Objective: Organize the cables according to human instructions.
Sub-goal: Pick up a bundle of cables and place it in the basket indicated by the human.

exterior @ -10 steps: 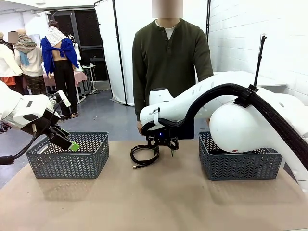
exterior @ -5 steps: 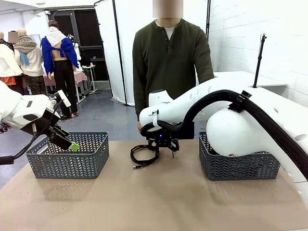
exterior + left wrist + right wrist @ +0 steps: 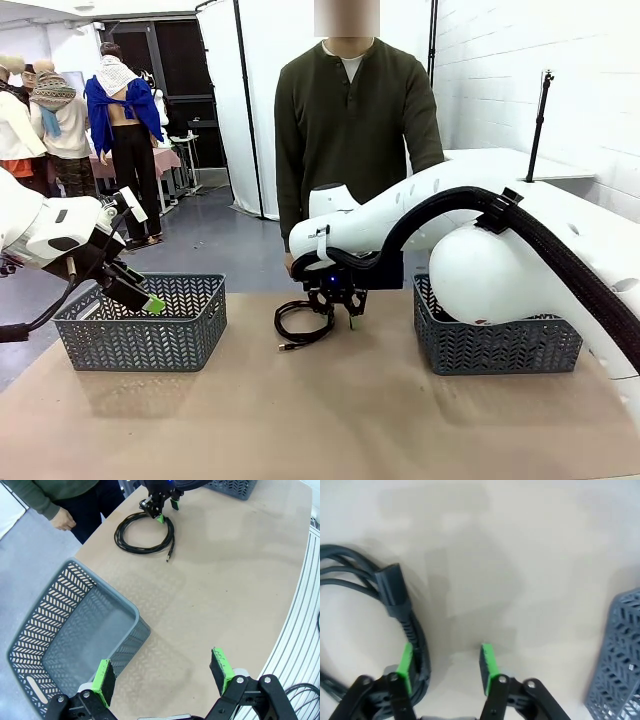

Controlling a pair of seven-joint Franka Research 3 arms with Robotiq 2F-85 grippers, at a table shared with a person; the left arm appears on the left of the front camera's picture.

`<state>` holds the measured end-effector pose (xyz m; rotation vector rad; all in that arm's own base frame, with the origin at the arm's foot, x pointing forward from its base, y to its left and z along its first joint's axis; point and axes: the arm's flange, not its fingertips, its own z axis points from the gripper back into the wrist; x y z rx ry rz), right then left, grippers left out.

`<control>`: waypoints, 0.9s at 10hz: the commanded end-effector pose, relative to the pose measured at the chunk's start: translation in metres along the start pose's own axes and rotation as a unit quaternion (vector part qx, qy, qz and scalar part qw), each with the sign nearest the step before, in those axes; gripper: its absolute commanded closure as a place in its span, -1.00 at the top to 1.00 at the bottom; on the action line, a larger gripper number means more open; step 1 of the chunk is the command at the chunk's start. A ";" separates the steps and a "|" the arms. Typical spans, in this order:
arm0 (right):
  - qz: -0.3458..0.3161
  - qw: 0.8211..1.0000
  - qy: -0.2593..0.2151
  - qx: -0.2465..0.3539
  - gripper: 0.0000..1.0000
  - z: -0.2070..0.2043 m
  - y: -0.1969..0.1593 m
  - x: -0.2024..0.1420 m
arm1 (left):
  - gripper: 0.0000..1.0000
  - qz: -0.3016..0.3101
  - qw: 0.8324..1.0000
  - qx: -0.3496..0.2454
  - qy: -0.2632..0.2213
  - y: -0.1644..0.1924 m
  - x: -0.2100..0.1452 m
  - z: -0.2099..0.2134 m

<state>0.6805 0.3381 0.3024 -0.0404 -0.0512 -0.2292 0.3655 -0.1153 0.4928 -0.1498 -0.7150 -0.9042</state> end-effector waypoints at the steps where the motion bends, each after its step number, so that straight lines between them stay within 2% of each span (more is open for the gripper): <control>1: -0.003 1.000 0.013 0.012 -0.26 0.006 -0.002 0.004 | 1.00 0.003 1.000 -0.003 -0.006 0.002 0.000 -0.001; 4: 0.001 1.000 0.013 0.022 -0.98 0.013 -0.006 0.004 | 1.00 0.003 1.000 -0.003 -0.006 0.002 0.000 -0.001; 8: 0.011 0.999 0.013 0.031 -1.00 0.029 -0.010 0.004 | 1.00 0.003 1.000 -0.003 -0.006 0.002 0.000 -0.001; 9: 0.024 0.999 0.016 0.045 -1.00 0.044 -0.015 0.004 | 1.00 0.003 1.000 -0.003 -0.006 0.002 0.000 -0.001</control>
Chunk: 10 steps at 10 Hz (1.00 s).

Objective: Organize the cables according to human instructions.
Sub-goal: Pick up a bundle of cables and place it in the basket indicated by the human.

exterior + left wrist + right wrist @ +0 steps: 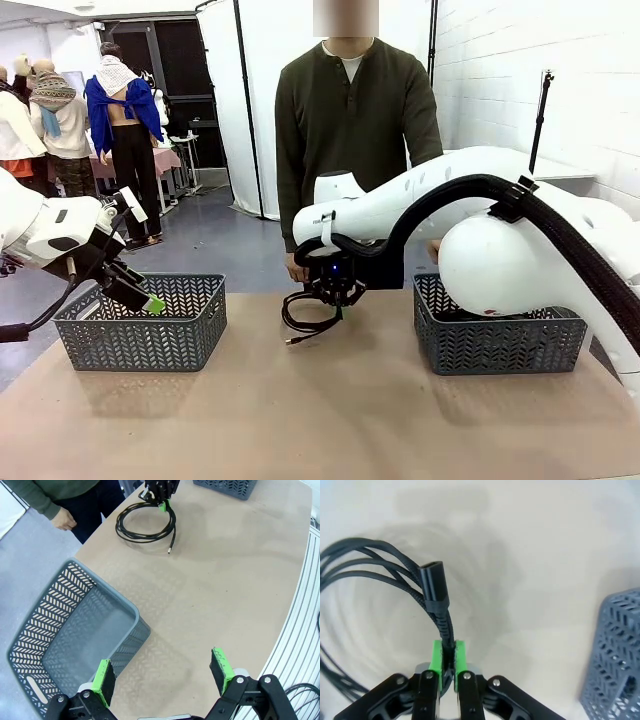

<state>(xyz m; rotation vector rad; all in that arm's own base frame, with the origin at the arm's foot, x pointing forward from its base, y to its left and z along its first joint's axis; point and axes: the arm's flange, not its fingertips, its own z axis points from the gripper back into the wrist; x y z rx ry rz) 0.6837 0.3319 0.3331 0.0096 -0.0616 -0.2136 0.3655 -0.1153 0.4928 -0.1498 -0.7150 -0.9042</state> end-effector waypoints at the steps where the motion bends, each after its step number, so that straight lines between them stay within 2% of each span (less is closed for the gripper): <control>1: 0.057 0.998 0.023 0.022 -1.00 0.036 -0.010 0.000 | 1.00 0.003 1.000 -0.003 -0.006 0.002 0.000 -0.001; 3: 0.177 0.984 0.023 0.008 -1.00 0.075 -0.020 -0.004 | 1.00 0.003 1.000 -0.003 -0.006 0.002 0.000 -0.001; 5: 0.320 0.947 0.025 -0.003 -1.00 0.110 -0.035 -0.012 | 1.00 0.003 1.000 -0.003 -0.006 0.002 0.000 -0.001; 7: 0.404 0.914 0.031 -0.020 -1.00 0.136 -0.056 -0.019 | 1.00 0.003 1.000 -0.003 -0.006 0.002 0.000 -0.001; 8: 0.458 0.888 0.036 -0.029 -1.00 0.149 -0.070 -0.021 | 1.00 0.003 1.000 -0.003 -0.006 0.002 0.000 -0.001; 10: 0.524 0.851 0.026 -0.031 -1.00 0.164 -0.095 -0.016 | 1.00 0.003 1.000 -0.003 -0.006 0.002 0.000 -0.001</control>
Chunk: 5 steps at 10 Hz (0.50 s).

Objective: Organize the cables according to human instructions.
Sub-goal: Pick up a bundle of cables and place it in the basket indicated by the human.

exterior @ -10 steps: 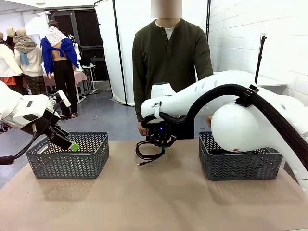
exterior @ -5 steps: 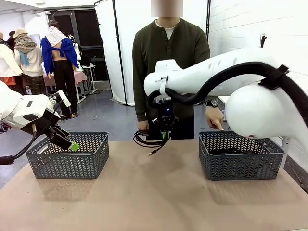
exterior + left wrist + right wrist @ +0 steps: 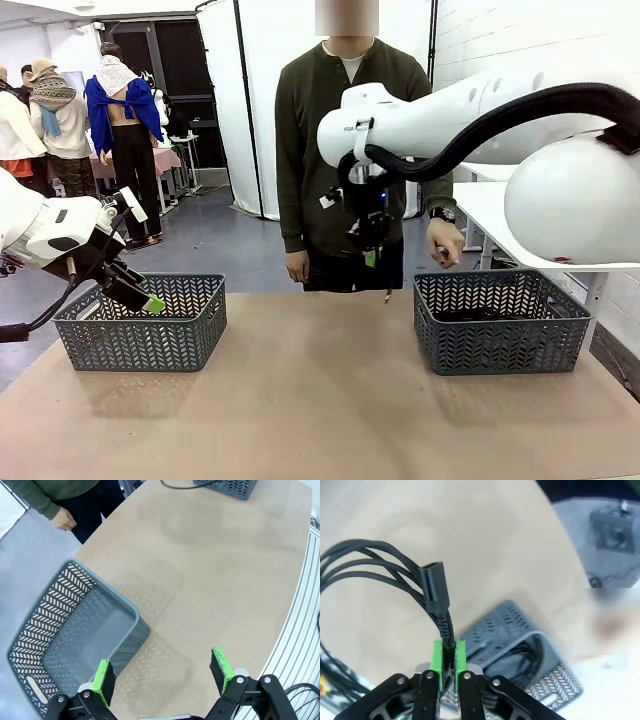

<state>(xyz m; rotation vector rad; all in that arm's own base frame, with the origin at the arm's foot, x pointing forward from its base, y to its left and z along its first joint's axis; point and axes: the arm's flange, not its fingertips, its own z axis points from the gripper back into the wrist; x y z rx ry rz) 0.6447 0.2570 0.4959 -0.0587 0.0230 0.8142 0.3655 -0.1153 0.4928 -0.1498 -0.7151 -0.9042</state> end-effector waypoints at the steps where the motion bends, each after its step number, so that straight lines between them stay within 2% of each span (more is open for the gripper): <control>1: 0.084 0.996 -0.008 -0.001 -1.00 0.001 -0.014 -0.025 | 1.00 0.003 1.000 -0.003 -0.006 0.002 0.000 -0.001; 2: 0.120 0.993 -0.005 0.010 -1.00 0.001 -0.020 -0.031 | 1.00 0.003 1.000 -0.003 -0.006 0.002 0.000 -0.001; 4: 0.107 0.993 -0.008 0.050 -1.00 0.004 -0.025 -0.030 | 1.00 0.003 1.000 -0.003 -0.006 0.002 0.000 -0.001; 5: 0.108 0.994 -0.001 0.004 -1.00 0.006 -0.027 -0.025 | 1.00 0.003 1.000 -0.003 -0.006 0.002 0.000 -0.001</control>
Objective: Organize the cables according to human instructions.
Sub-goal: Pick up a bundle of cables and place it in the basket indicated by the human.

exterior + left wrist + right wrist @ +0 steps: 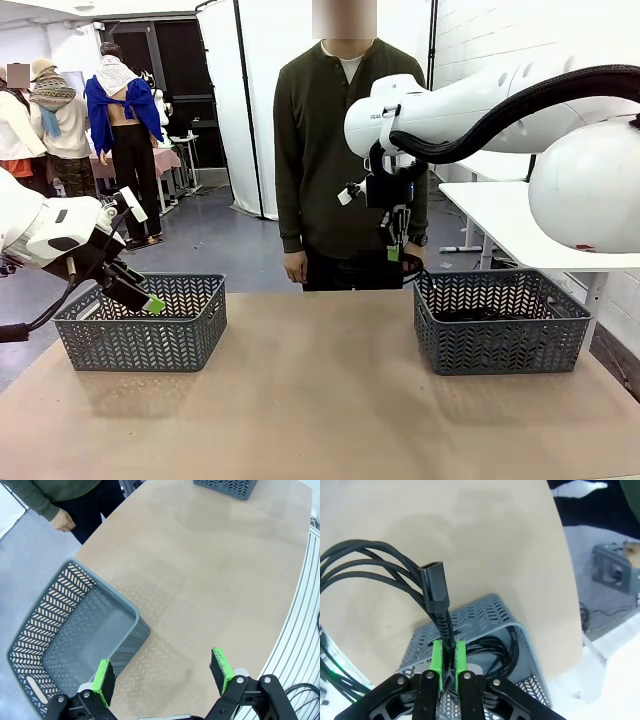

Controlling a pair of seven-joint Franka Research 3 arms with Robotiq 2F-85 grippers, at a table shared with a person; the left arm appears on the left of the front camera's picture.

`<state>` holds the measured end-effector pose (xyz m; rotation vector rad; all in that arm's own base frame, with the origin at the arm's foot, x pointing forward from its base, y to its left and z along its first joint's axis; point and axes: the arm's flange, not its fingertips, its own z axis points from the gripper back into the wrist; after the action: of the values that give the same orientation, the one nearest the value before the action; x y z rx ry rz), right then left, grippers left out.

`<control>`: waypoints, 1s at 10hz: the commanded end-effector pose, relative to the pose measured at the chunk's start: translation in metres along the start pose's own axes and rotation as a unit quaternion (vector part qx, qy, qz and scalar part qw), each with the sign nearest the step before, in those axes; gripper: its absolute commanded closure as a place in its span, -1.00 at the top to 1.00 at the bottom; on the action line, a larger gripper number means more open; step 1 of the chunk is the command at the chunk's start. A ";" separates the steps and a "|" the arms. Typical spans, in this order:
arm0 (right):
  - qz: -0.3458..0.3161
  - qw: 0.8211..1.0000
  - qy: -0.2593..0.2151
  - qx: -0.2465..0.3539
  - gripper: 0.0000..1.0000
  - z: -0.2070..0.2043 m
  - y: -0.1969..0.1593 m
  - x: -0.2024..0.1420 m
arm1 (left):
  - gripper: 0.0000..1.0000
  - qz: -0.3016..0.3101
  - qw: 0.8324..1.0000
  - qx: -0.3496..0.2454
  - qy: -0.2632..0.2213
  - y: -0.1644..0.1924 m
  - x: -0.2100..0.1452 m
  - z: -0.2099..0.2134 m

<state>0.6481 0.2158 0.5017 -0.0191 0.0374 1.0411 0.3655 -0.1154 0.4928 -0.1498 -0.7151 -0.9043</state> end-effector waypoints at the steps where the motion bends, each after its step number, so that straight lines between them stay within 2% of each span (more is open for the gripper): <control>1: -0.005 1.000 0.004 -0.014 -1.00 0.003 0.003 0.004 | 1.00 0.003 1.000 -0.003 -0.006 0.002 0.000 -0.001; 5: 0.001 1.000 0.001 -0.003 -1.00 0.000 0.002 0.002 | 1.00 0.003 1.000 -0.003 -0.006 0.002 0.000 -0.001; 6: 0.049 0.999 -0.006 -0.022 -1.00 0.003 -0.003 -0.008 | 1.00 0.003 1.000 -0.003 -0.006 0.002 0.000 -0.001; 10: 0.131 0.990 -0.008 -0.050 -1.00 0.012 -0.032 -0.064 | 1.00 0.003 1.000 -0.003 -0.006 0.002 0.000 -0.001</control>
<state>0.6569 0.1593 0.5209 -0.0679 -0.0008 1.2554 0.3655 -0.1153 0.4928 -0.1498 -0.7151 -0.9041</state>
